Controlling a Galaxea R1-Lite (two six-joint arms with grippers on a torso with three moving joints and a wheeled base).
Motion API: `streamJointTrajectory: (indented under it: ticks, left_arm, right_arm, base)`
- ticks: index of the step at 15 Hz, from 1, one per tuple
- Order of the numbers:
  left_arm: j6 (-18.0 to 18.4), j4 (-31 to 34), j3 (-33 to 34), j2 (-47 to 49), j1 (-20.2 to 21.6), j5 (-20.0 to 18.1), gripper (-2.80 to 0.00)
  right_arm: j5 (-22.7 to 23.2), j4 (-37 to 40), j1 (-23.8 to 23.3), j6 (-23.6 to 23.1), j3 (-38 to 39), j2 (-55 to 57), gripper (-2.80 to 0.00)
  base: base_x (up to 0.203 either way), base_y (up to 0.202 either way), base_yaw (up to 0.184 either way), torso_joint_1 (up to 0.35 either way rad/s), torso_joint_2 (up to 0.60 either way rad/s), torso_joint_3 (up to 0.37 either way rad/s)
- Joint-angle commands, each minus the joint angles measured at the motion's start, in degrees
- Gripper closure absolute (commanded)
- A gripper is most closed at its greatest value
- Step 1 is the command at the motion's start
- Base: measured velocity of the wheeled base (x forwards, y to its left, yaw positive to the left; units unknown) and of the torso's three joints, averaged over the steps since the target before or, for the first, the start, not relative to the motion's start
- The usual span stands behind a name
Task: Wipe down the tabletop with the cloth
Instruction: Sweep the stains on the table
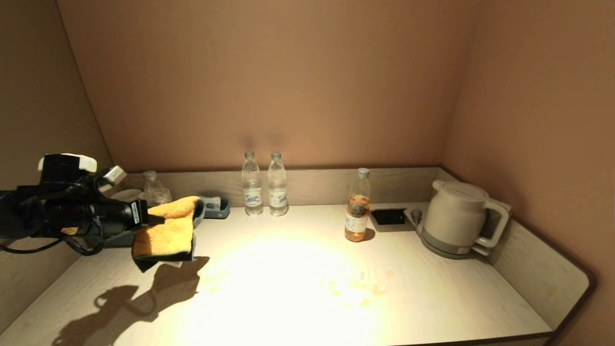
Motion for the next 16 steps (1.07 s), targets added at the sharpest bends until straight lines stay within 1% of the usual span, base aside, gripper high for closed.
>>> streamJointTrajectory:
  ticks: [1,2,5,7,10,16]
  left_arm:
    - [-0.20,-0.23,-0.95,4.70,-3.18,4.23,0.00]
    - [-0.07,-0.44,-1.00,6.43,-3.65,5.47,0.00]
    - [0.50,-1.36,-0.35,7.85,-3.71,6.45,0.00]
    - [2.20,-1.25,-0.16,7.91,-3.03,6.93,0.00]
    - [4.98,-1.30,2.23,10.11,-2.95,12.99,0.00]
    - [5.32,-1.38,2.97,14.06,-2.88,13.48,0.00]
  right_arm:
    - [0.01,-0.04,-0.02,0.02,0.00,-0.02,0.00]
    - [0.01,-0.04,-0.02,0.02,0.00,-0.02,0.00]
    - [0.01,-0.09,-0.02,0.02,0.00,-0.02,0.00]
    - [0.01,-0.04,-0.02,0.02,0.00,-0.02,0.00]
    - [0.01,-0.08,-0.02,0.02,0.00,-0.02,0.00]
    - [0.01,-0.06,-0.02,0.02,0.00,-0.02,0.00]
  base:
    - [0.000,0.000,0.000,0.000,0.00,0.000]
    - [0.000,0.000,0.000,0.000,0.00,0.000]
    - [0.000,0.000,0.000,0.000,0.00,0.000]
    - [0.000,0.000,0.000,0.000,0.00,0.000]
    - [0.000,0.000,0.000,0.000,0.00,0.000]
    - [0.000,0.000,0.000,0.000,0.00,0.000]
